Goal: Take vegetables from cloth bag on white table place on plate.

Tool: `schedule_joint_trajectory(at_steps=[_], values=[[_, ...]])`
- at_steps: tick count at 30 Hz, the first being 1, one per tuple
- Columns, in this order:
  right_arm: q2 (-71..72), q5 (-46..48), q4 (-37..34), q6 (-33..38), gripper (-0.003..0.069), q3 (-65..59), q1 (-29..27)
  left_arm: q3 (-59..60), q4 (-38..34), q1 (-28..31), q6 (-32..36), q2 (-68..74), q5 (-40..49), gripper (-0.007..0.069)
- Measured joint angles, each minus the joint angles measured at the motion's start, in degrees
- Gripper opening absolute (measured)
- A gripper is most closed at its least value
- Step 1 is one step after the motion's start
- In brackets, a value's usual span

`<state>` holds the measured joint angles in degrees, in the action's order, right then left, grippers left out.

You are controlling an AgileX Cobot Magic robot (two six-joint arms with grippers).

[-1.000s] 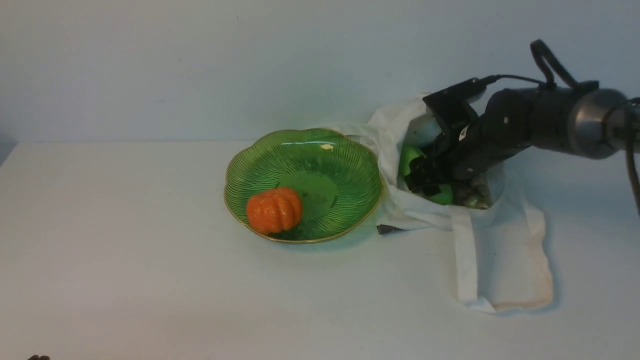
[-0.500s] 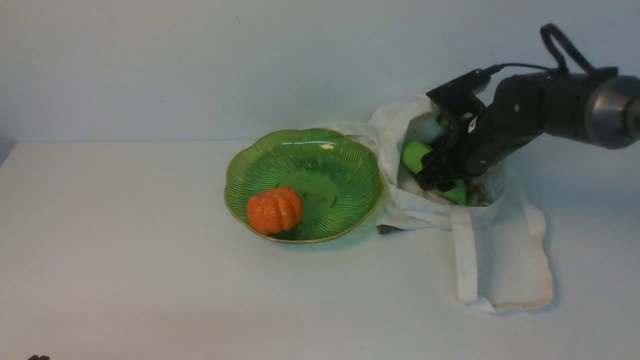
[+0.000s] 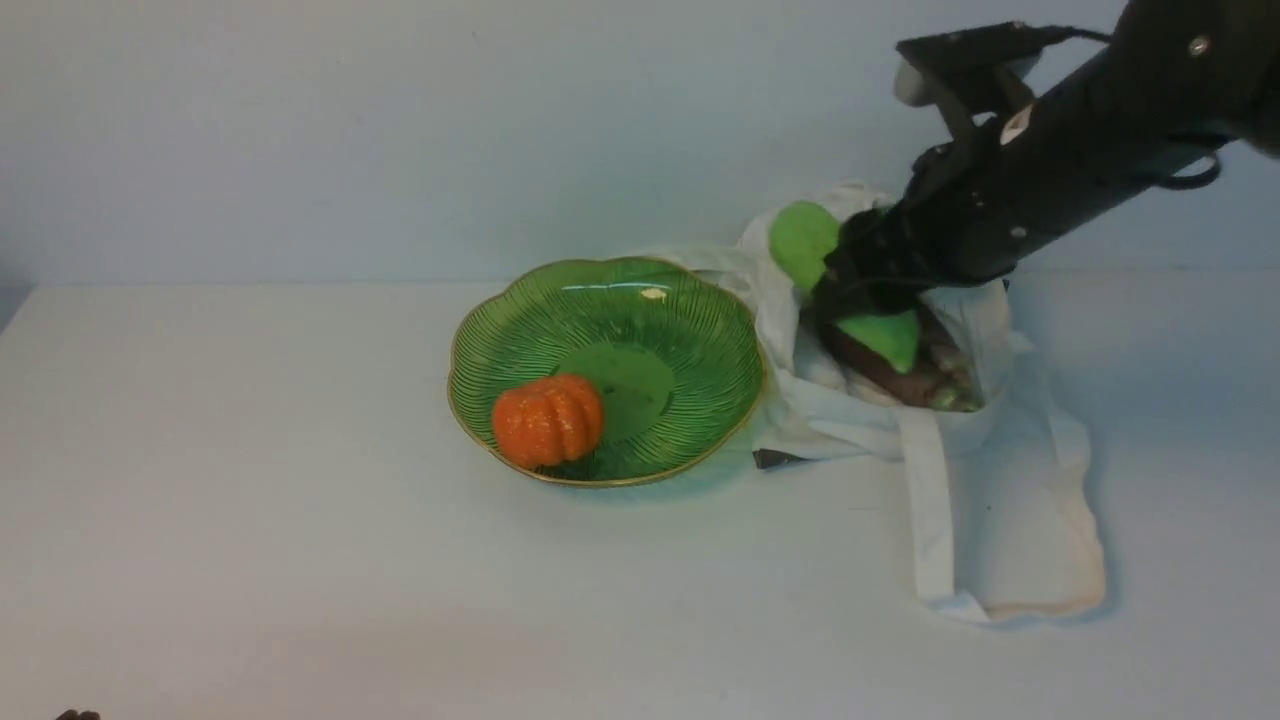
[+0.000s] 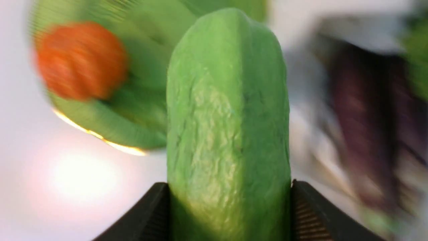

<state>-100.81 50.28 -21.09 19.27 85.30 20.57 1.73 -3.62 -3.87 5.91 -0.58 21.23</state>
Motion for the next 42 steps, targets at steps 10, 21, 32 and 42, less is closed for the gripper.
schedule_joint_trajectory(at_steps=[10,21,32,42], values=[[-18.17,-24.17,-16.01,15.84,0.0412,0.00,8.67,0.00,0.00,0.00,0.00,0.00,0.00,-0.0005],[-20.22,-30.25,-16.63,16.49,0.0482,0.00,8.71,0.00,0.00,0.00,0.00,0.00,0.00,-0.0005],[-14.84,-20.97,-12.39,16.49,0.0671,0.00,8.71,0.00,0.00,0.00,0.00,0.00,0.00,-0.0005],[10.33,-0.55,-3.38,16.49,0.0537,0.00,8.48,0.00,0.00,0.00,0.00,0.00,0.00,-0.0005]])
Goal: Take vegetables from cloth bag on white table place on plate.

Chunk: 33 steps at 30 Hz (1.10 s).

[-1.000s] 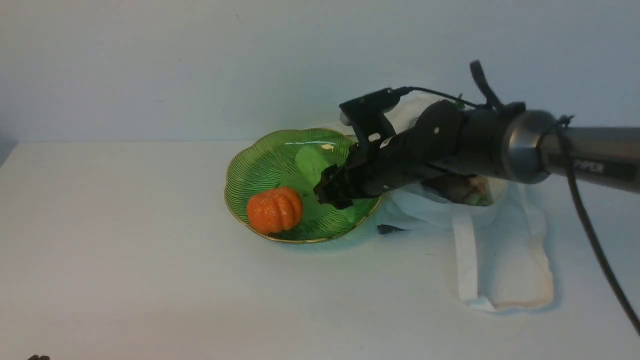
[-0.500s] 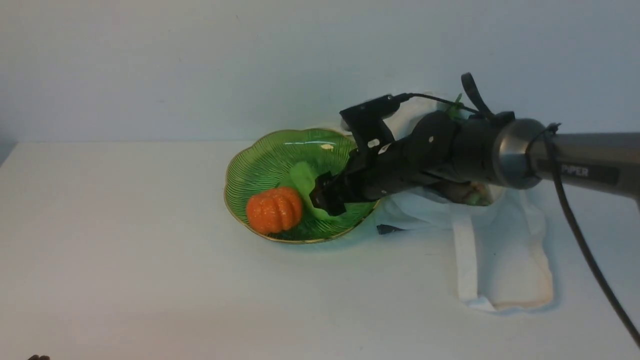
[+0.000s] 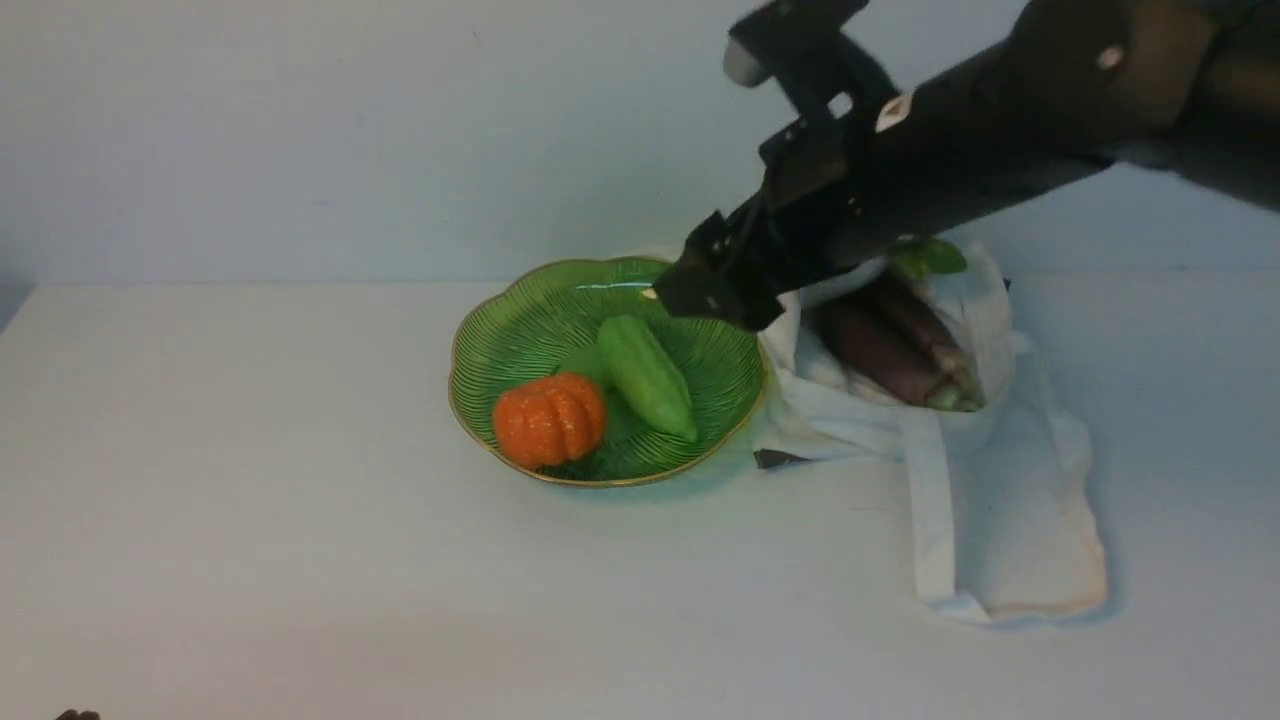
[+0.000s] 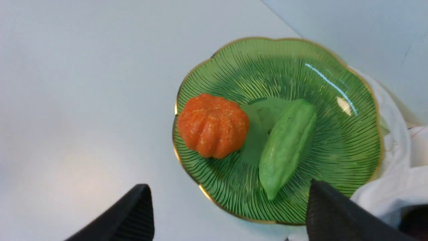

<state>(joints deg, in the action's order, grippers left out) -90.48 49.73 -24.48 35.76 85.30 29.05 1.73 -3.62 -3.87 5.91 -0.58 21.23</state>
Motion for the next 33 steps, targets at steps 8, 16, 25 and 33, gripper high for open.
schedule_joint_trajectory(at_steps=[8,16,25,33], values=[[20.98,14.92,4.26,0.53,0.0398,0.00,-0.05,0.00,0.00,0.00,0.00,0.00,0.00,-0.0005],[45.16,22.31,7.88,-12.88,0.0195,-0.73,-0.06,0.00,0.00,0.00,0.00,0.00,0.00,-0.0005],[72.59,0.49,14.06,-15.76,-0.0003,-29.06,-0.06,0.00,0.00,0.00,0.00,0.00,0.00,-0.0005],[86.90,-34.32,13.53,-16.15,-0.0015,-55.83,-0.06,0.00,0.00,0.00,0.00,0.00,0.00,-0.0005]])
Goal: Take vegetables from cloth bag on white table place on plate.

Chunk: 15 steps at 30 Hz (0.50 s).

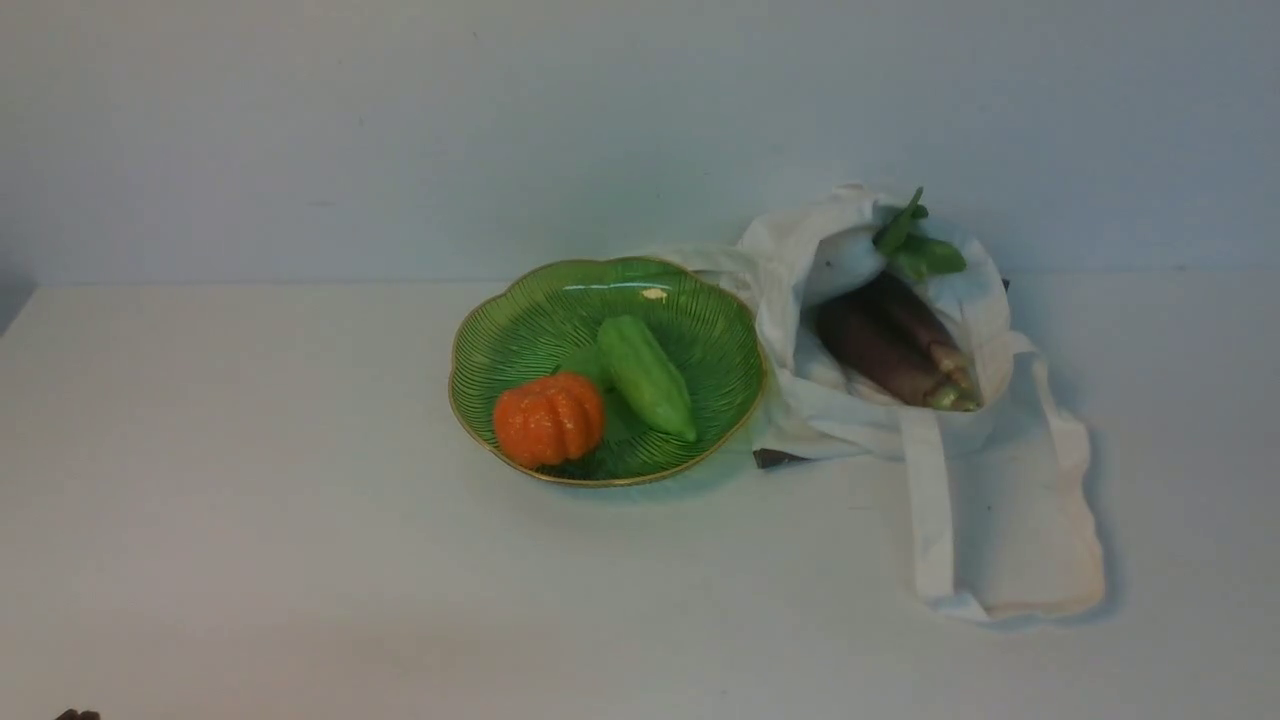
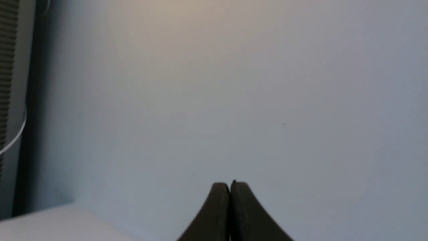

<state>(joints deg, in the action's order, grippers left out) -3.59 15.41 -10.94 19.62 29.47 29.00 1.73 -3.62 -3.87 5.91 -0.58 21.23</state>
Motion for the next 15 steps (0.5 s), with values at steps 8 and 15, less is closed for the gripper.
schedule_joint_trajectory(at_steps=[8,15], values=[[2.69,-8.85,-1.01,0.00,-0.0015,-9.47,-0.05,0.00,0.00,0.00,0.00,0.00,0.00,-0.0005],[2.69,-8.39,-1.02,-0.01,-0.0015,-13.96,-0.05,0.00,0.00,0.00,0.00,0.00,0.00,-0.0005]])
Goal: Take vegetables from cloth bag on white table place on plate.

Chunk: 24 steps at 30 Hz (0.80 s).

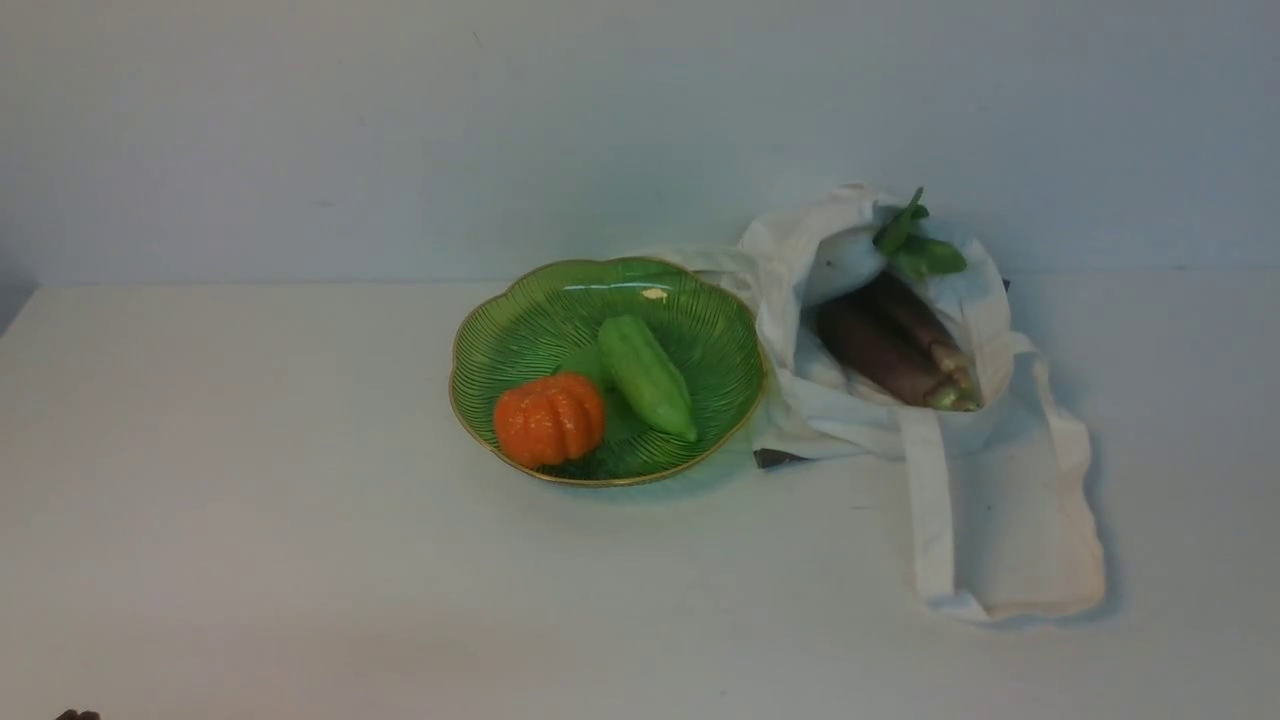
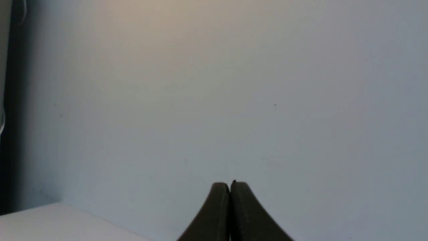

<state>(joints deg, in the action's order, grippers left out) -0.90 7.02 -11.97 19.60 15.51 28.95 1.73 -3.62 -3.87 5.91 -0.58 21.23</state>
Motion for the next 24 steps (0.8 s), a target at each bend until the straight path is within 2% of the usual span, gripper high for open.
schedule_joint_trajectory(at_steps=[11,15,19,24], values=[[-0.85,5.05,0.06,-0.37,-0.0015,-1.27,0.00,0.00,0.00,0.00,0.00,0.00,0.00,-0.0005],[-1.40,5.17,2.33,-3.71,-0.0015,-3.99,-0.67,0.00,0.00,0.00,0.00,0.00,0.00,-0.0005],[-1.44,5.53,7.51,-12.11,-0.0015,-9.08,-6.02,0.00,0.00,0.00,0.00,0.00,0.00,-0.0005],[-1.47,7.89,11.05,-22.74,-0.0015,-14.37,-16.71,0.00,0.00,0.00,0.00,0.00,0.00,-0.0005]])
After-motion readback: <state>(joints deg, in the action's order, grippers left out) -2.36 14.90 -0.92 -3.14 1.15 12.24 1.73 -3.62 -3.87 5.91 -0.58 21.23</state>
